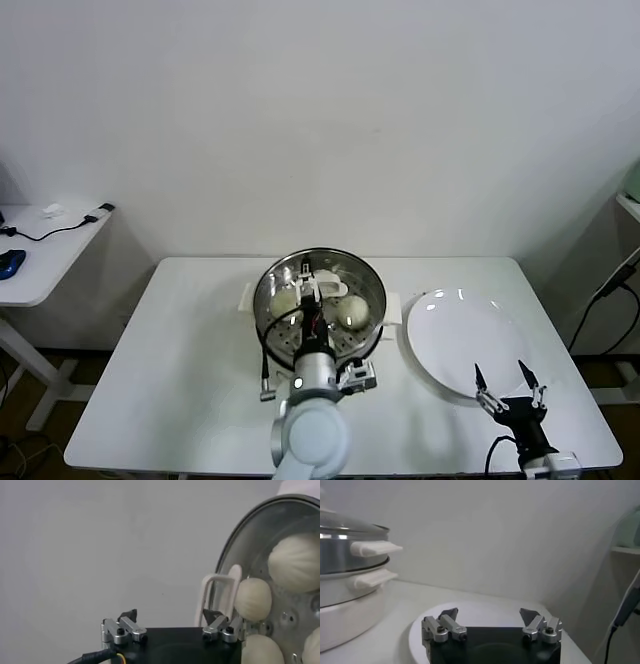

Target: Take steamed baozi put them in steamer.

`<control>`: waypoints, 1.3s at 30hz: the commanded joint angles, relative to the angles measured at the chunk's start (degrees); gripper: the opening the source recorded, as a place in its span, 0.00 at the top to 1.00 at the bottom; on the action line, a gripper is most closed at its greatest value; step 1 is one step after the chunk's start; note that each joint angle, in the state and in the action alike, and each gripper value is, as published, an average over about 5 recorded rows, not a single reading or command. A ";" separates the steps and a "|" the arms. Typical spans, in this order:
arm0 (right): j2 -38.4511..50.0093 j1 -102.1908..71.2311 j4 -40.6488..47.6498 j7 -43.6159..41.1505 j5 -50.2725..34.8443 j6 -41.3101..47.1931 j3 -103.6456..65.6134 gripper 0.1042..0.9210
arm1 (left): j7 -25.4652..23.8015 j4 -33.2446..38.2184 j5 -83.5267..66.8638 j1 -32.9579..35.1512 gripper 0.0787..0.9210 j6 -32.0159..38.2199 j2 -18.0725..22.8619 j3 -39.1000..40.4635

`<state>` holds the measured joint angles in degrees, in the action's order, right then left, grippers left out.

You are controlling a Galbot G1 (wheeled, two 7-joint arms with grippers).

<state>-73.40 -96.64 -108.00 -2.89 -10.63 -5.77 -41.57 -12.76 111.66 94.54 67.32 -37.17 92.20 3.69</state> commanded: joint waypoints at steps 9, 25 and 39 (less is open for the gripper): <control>-0.23 0.49 -0.63 1.74 -2.09 -1.57 2.38 0.12 | 25.65 13.84 -64.17 12.66 0.12 25.75 -10.17 -18.71; -0.78 2.00 -0.29 2.59 -6.16 -6.64 2.66 0.12 | 14.47 -6.49 -122.21 24.06 0.12 48.66 -20.72 -50.95; -1.01 1.66 0.59 2.56 -6.45 -6.76 2.55 0.12 | 10.41 -18.50 -116.44 25.48 0.12 57.85 -18.72 -44.55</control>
<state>-74.32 -95.01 -107.58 -0.53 -16.57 -11.75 -39.13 0.09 102.51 -10.84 90.15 11.49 74.81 -39.16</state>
